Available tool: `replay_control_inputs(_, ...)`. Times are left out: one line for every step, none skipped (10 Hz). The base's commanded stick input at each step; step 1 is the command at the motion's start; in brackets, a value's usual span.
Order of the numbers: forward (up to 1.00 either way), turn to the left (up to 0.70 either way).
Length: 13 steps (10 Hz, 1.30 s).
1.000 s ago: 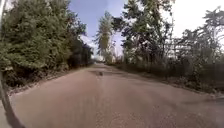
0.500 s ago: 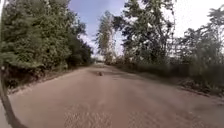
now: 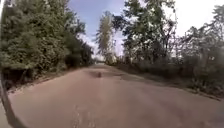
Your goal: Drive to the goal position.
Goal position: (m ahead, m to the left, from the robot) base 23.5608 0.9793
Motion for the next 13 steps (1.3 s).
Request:
replay_control_inputs(0.70, 0.00)
replay_control_inputs(0.70, 0.00)
replay_control_inputs(0.70, 0.00)
replay_control_inputs(0.70, 0.00)
replay_control_inputs(0.70, 0.00)
replay_control_inputs(0.70, 0.00)
replay_control_inputs(0.70, 0.00)
replay_control_inputs(0.70, 0.00)
replay_control_inputs(0.70, 0.00)
replay_control_inputs(0.70, 0.00)
replay_control_inputs(0.70, 0.00)
replay_control_inputs(0.70, 0.00)
replay_control_inputs(0.70, 0.00)
